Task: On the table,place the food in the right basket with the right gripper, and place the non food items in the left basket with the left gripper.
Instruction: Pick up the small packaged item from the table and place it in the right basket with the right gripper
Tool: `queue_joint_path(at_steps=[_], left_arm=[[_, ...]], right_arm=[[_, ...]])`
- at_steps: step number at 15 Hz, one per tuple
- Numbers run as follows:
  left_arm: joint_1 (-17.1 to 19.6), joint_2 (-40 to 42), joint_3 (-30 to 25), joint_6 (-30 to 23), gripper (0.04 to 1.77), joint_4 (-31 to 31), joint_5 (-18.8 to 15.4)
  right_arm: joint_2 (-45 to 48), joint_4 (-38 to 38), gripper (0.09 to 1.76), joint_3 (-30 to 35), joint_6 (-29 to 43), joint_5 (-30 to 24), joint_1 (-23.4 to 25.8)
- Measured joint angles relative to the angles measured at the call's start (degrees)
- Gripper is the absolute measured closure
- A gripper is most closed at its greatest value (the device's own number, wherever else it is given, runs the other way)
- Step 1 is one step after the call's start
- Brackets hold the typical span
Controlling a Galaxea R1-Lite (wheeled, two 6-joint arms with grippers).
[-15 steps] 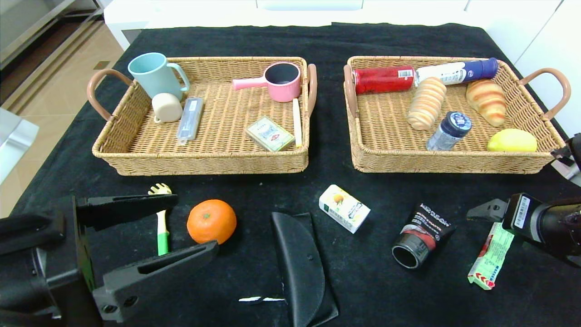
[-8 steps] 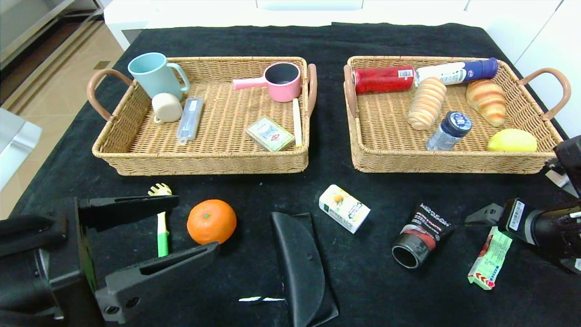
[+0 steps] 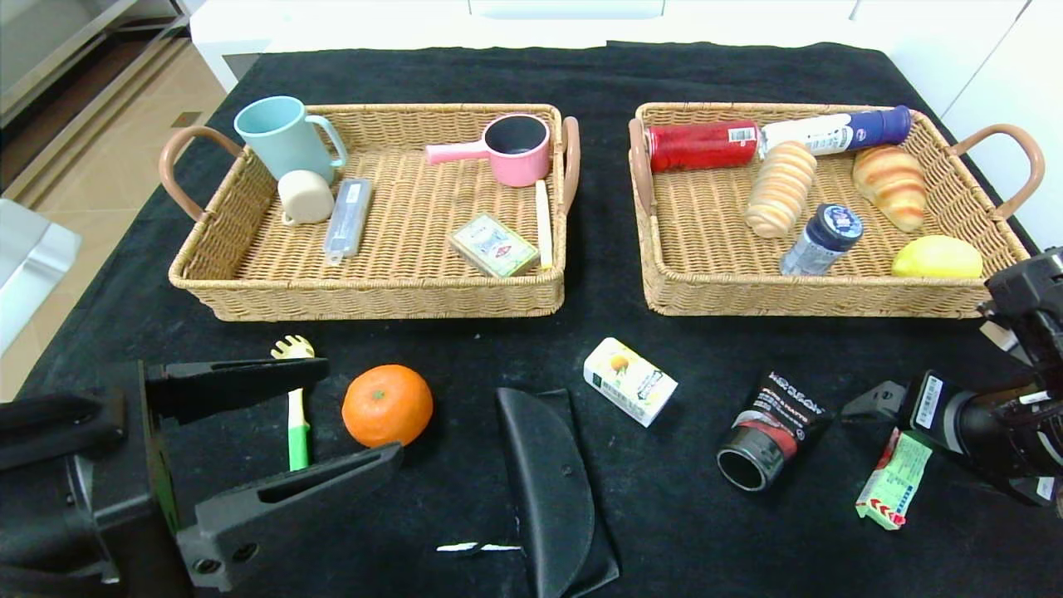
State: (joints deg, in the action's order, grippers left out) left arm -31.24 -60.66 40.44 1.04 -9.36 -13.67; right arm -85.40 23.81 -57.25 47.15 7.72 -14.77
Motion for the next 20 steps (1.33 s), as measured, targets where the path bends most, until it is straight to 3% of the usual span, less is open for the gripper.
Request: queue_joint_path(at_steps=[5, 8, 13, 14, 15, 20], left_arm=[[0.02, -0.02, -0.09, 0.0, 0.09, 0.02, -0.05], [-0.01, -0.09, -0.2, 0.01, 0.09, 0.02, -0.05], [-0.04, -0.11, -0.28, 0.04, 0.09, 0.11, -0.06], [-0.04, -0.11, -0.33, 0.04, 0.09, 0.11, -0.06], [-0.04, -0.11, -0.34, 0.06, 0.09, 0.16, -0.06], [-0.04, -0.22, -0.52, 0.17, 0.09, 0.2, -0.06]], right_arm=[[-0.62, -0.06, 0.14, 0.02, 0.59, 0.07, -0.05], [-0.77, 0.17, 0.62, 0.13, 0.59, 0.18, 0.26], [-1.04, -0.22, 1.11, 0.11, 0.56, -0.01, 0.39], [-1.07, -0.22, 1.39, 0.11, 0.56, -0.06, 0.39], [-1.1, -0.28, 1.46, 0.13, 0.59, -0.06, 0.41], [-1.62, -0.35, 1.46, 0.66, 0.56, -0.06, 0.56]])
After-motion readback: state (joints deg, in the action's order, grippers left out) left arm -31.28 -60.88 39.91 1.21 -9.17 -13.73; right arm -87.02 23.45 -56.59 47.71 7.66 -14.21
